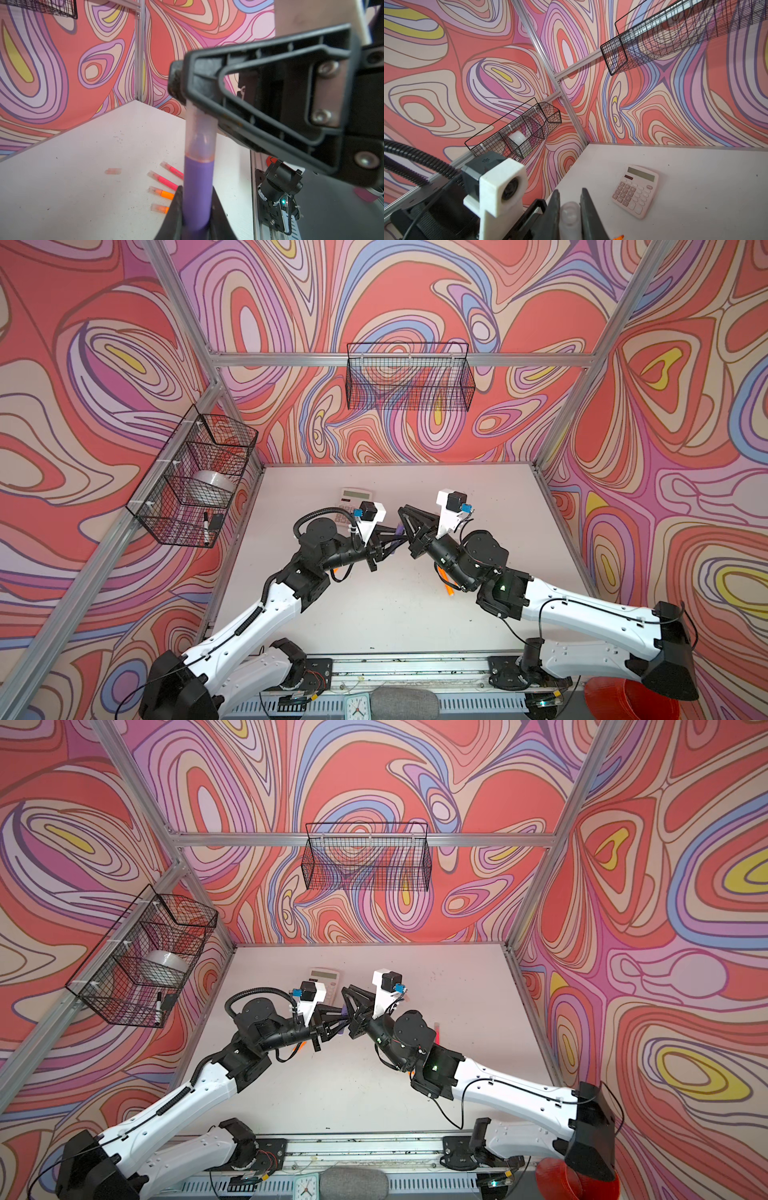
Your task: Insert the pens into the pen caps
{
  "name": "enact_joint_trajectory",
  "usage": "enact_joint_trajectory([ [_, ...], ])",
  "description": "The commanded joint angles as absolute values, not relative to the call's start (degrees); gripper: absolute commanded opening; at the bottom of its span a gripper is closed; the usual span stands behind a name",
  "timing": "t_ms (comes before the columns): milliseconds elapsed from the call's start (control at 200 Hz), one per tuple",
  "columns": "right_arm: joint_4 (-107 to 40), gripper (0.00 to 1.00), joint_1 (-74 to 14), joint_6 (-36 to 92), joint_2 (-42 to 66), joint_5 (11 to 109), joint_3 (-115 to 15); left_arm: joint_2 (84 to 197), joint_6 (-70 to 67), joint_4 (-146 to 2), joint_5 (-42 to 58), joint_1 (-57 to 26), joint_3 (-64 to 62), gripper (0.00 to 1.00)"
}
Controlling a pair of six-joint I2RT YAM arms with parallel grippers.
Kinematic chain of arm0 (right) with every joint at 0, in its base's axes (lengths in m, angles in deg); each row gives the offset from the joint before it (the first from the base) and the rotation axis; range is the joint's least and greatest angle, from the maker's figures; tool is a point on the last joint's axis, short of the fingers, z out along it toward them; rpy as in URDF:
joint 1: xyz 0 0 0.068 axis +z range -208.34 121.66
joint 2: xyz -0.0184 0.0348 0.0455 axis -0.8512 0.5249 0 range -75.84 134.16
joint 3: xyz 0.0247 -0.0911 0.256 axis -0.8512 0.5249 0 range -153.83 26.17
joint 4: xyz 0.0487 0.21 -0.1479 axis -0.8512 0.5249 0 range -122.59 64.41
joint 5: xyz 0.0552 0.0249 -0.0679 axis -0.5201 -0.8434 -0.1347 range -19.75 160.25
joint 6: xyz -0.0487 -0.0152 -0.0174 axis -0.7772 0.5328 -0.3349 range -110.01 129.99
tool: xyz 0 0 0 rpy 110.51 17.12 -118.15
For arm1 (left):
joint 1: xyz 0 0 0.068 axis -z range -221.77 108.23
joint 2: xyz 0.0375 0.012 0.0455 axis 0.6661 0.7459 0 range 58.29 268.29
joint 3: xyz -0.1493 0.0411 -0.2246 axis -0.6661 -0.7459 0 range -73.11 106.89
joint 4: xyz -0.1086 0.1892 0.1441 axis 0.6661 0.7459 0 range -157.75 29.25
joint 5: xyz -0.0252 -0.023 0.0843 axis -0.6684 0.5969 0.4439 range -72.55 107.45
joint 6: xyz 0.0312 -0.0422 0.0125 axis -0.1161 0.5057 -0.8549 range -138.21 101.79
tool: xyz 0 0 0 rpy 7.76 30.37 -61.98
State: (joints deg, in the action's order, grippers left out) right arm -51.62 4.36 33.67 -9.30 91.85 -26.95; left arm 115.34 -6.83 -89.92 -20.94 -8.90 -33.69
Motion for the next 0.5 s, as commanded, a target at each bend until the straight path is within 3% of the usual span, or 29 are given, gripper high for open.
enact_joint_trajectory([
  [0,-24.56,0.00,7.88,35.83,-8.78,86.74,-24.73,111.87,0.15,-111.26,-2.13,-14.70,-34.66,0.15],
  [130,-21.68,0.00,3.84,35.80,-8.91,85.07,-28.50,109.63,1.51,-112.69,-1.98,-14.69,-41.75,0.33],
  [260,-20.52,0.00,0.75,35.58,-8.48,85.11,-30.26,108.85,3.80,-114.33,-2.13,-14.64,-49.10,0.67],
  [350,-19.35,0.00,-1.68,35.39,-7.11,84.26,-31.02,107.79,4.03,-113.67,-1.62,-14.69,-53.11,0.83],
  [391,-19.06,0.00,-2.82,35.12,-6.36,83.66,-30.97,106.83,4.22,-113.51,0.01,-14.63,-55.06,0.99],
  [496,-17.07,0.00,-6.03,33.84,-3.09,81.24,-31.54,102.81,3.68,-108.57,8.55,-14.66,-58.56,1.00],
])
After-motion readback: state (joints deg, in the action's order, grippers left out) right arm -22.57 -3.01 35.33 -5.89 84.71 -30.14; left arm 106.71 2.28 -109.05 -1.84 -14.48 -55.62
